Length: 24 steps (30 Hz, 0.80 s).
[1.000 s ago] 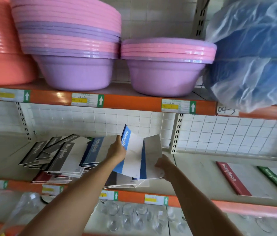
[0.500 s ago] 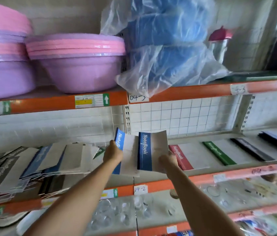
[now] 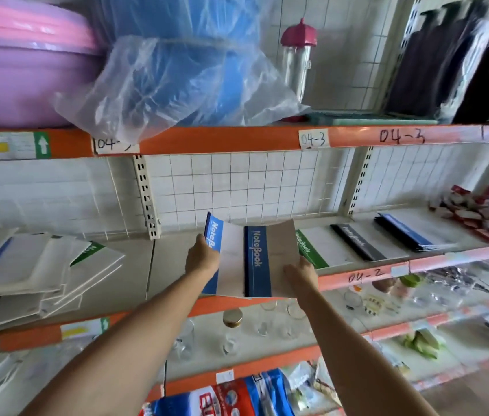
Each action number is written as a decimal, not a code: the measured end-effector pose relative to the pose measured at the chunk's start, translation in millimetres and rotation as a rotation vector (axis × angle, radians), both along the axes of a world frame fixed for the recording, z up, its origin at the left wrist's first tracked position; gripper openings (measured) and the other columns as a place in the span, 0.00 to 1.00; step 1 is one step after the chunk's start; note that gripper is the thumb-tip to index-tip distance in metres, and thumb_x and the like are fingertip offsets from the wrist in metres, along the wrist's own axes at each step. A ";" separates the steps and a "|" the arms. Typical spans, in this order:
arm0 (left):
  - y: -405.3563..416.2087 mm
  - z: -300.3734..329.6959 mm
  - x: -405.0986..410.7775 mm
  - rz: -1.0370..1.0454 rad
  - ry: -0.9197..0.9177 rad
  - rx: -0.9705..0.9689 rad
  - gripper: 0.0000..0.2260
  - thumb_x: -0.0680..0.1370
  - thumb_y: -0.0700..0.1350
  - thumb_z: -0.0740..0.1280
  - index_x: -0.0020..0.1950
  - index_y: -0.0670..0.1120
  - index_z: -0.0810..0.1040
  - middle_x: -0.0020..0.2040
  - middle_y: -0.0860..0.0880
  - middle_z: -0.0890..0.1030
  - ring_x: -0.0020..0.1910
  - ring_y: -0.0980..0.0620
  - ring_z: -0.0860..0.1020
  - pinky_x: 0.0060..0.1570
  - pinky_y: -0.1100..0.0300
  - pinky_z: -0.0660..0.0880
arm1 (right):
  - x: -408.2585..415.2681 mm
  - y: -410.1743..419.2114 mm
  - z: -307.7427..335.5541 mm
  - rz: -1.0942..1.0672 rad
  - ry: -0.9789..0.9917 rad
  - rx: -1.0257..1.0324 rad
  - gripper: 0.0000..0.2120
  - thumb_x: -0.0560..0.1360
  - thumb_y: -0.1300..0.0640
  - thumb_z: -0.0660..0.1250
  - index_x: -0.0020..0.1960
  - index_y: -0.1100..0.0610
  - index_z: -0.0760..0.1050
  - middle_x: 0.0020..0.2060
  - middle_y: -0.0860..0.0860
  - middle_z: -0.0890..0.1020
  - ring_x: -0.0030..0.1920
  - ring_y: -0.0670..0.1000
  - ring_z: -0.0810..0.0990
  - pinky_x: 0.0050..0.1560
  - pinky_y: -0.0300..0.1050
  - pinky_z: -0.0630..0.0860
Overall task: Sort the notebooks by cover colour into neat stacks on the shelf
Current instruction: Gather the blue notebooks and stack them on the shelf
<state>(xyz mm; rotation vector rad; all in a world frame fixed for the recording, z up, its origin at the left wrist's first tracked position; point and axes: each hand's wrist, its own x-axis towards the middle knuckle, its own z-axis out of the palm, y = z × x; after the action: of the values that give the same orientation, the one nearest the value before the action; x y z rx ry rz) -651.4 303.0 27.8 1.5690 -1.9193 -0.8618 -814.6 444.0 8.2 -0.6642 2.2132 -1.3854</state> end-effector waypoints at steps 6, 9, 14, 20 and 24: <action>25.8 -13.3 -47.7 -0.027 -0.001 0.012 0.10 0.80 0.38 0.56 0.60 0.42 0.67 0.59 0.38 0.77 0.53 0.37 0.77 0.43 0.53 0.69 | -34.1 31.8 -15.3 -0.092 -0.027 -0.020 0.14 0.69 0.59 0.61 0.54 0.54 0.76 0.38 0.48 0.79 0.39 0.50 0.77 0.36 0.40 0.72; 33.8 -17.2 -73.9 -0.046 0.012 0.015 0.11 0.80 0.38 0.57 0.63 0.43 0.67 0.59 0.38 0.77 0.53 0.36 0.77 0.43 0.52 0.70 | -55.7 42.6 -19.6 -0.157 -0.053 -0.034 0.11 0.71 0.64 0.61 0.50 0.53 0.75 0.38 0.49 0.79 0.40 0.52 0.78 0.37 0.42 0.74; 45.0 -23.3 -120.9 -0.116 0.021 0.015 0.13 0.79 0.37 0.57 0.63 0.42 0.67 0.59 0.39 0.77 0.54 0.37 0.77 0.42 0.52 0.70 | -94.7 60.6 -26.1 -0.200 -0.057 -0.035 0.14 0.72 0.64 0.61 0.55 0.54 0.76 0.43 0.51 0.81 0.39 0.49 0.77 0.34 0.39 0.71; 45.1 -18.0 -187.8 -0.150 0.045 0.053 0.11 0.78 0.38 0.59 0.59 0.44 0.65 0.58 0.39 0.78 0.48 0.39 0.78 0.40 0.52 0.75 | -159.5 66.2 -13.0 -0.218 -0.016 0.004 0.18 0.69 0.61 0.61 0.57 0.52 0.76 0.42 0.50 0.81 0.39 0.49 0.76 0.39 0.42 0.72; 38.6 -15.4 -235.3 -0.148 0.085 0.037 0.12 0.78 0.40 0.62 0.61 0.43 0.67 0.58 0.40 0.79 0.52 0.39 0.79 0.45 0.52 0.76 | -207.3 59.0 -6.5 -0.213 -0.002 0.014 0.19 0.71 0.65 0.60 0.60 0.53 0.77 0.43 0.50 0.81 0.43 0.52 0.78 0.40 0.44 0.76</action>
<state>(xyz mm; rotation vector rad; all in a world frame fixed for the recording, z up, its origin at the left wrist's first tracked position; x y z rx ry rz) -886.7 341.6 12.4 1.4007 -1.9881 -1.0149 -1021.9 503.0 1.7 -0.4315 2.3451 -1.4685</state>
